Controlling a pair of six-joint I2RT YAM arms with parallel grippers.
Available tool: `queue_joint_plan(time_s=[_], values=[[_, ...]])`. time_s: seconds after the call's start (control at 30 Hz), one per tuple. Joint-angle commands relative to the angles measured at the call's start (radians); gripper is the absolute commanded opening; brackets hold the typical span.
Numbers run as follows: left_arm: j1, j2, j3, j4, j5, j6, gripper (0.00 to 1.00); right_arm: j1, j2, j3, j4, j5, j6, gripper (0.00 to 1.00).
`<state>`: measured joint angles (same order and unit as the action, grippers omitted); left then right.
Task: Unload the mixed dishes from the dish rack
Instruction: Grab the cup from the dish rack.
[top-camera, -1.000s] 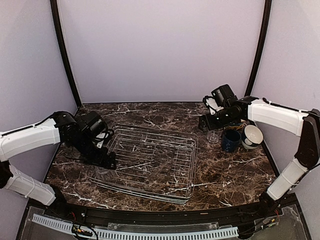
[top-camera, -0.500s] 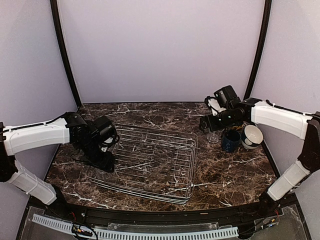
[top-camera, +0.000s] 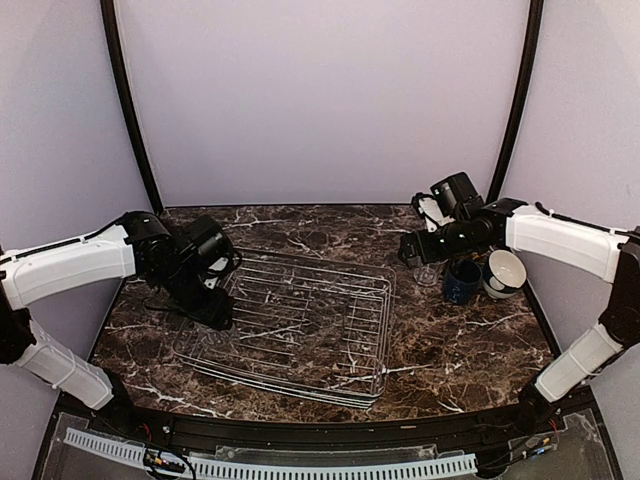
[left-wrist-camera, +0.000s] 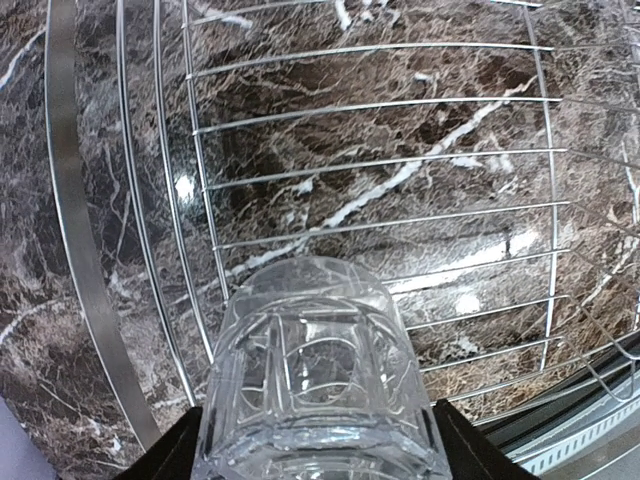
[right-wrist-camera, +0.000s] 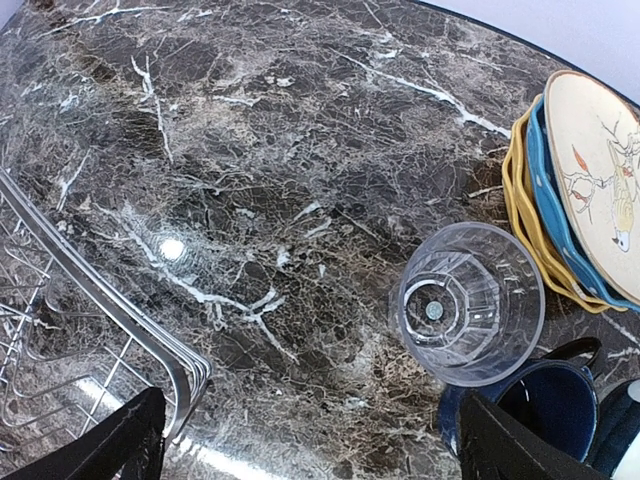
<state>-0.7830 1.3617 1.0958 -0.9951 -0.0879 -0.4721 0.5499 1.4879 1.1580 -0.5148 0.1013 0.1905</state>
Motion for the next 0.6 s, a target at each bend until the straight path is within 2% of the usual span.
queue_joint_plan(time_s=[0.0, 0.33, 0.57], values=[[0.0, -0.012, 0.07, 0.044, 0.011, 0.057, 0.34, 0.006, -0.05, -0.023, 0.03, -0.021, 0.016, 0.99], [0.007, 0.055, 0.332, 0.32, 0.192, 0.181, 0.33, 0.007, -0.087, -0.019, 0.072, -0.141, 0.061, 0.99], [0.081, 0.131, 0.441, 0.518, 0.402, 0.177, 0.32, 0.007, -0.146, -0.063, 0.146, -0.245, 0.124, 0.99]])
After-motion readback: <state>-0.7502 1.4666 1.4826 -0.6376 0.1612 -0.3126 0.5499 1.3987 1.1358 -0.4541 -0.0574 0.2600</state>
